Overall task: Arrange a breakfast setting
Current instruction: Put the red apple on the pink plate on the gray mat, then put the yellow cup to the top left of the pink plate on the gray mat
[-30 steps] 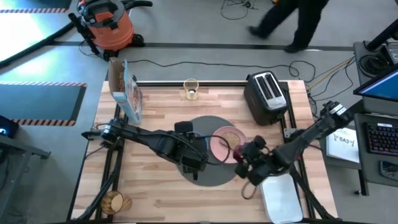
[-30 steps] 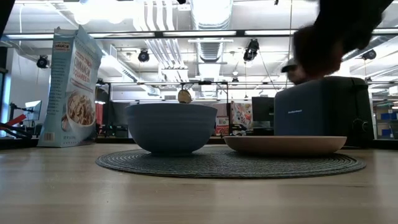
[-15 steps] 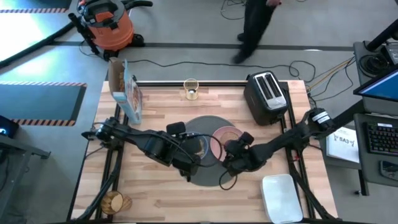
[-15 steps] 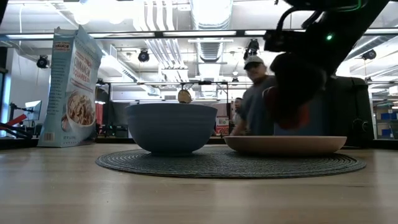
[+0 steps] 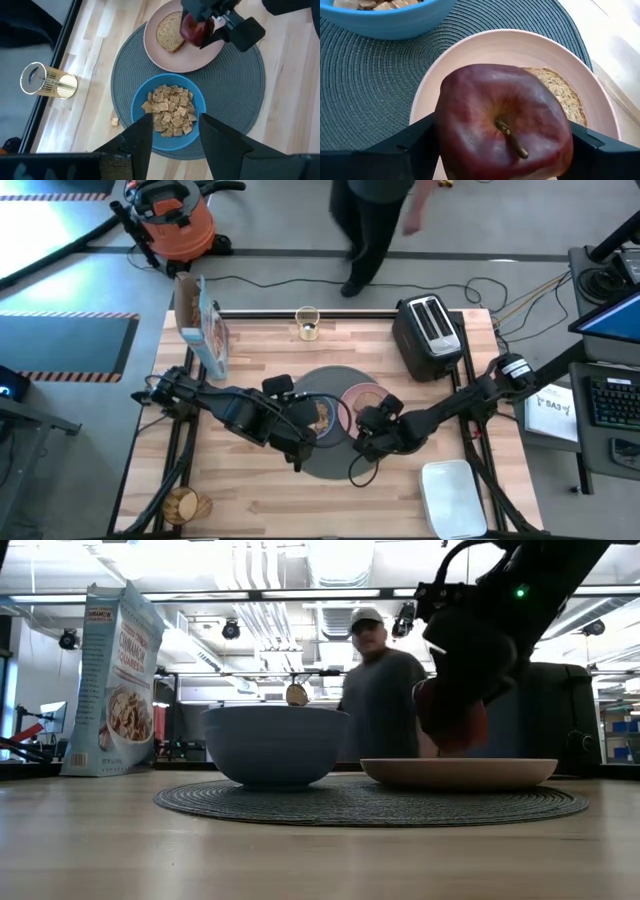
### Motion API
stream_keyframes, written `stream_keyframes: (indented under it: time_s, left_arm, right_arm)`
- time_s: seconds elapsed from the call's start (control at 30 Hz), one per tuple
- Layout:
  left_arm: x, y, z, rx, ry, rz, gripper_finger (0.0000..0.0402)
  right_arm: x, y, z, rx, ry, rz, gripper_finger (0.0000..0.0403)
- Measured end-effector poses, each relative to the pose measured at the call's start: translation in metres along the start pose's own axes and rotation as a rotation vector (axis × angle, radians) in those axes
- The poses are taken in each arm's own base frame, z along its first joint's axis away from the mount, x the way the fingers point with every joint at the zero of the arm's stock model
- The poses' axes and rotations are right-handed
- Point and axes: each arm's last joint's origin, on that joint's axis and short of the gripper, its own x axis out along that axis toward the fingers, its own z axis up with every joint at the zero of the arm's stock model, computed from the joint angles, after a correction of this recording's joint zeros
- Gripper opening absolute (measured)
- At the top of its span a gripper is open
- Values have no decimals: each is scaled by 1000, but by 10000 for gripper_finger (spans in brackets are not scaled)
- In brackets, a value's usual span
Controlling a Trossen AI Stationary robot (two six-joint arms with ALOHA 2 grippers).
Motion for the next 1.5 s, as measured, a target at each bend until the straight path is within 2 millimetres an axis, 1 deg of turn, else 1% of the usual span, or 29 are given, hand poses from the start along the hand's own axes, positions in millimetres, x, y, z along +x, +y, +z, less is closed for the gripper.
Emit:
stream_keyframes:
  time_s: [0.2, 0.53, 0.67, 0.77, 0.93, 1.07, 1.2, 1.33, 1.5]
  left_arm:
    - [0, 0, 0, 8, -6, 9, 142]
    - [-1, 1, 0, 24, -11, 14, 142]
    - [-3, 3, 0, 21, -20, 15, 142]
    - [-10, 9, 0, 8, -39, 14, 142]
    - [-23, 19, -2, -30, -79, 20, 142]
    - [-29, 22, -4, -60, -93, 14, 142]
    - [-33, 16, -7, -65, -96, -6, 142]
    - [-41, 7, -14, -104, -70, -81, 142]
    - [-48, -12, -29, -192, -48, -126, 142]
  right_arm:
    - [-2, -1, 2, -1, 3, 12, 304]
    - [-2, -2, 2, -18, 7, 10, 357]
    - [-7, -4, 4, -32, 2, 15, 361]
    - [-16, -9, 9, -26, -27, 24, 361]
    - [-40, -21, 22, -5, -127, 30, 361]
    - [-58, -30, 29, -4, -174, 67, 361]
    - [-75, -32, 27, -17, -193, 126, 361]
    - [-91, -30, 21, -36, -209, 187, 361]
    - [-106, -26, 12, -66, -224, 247, 361]
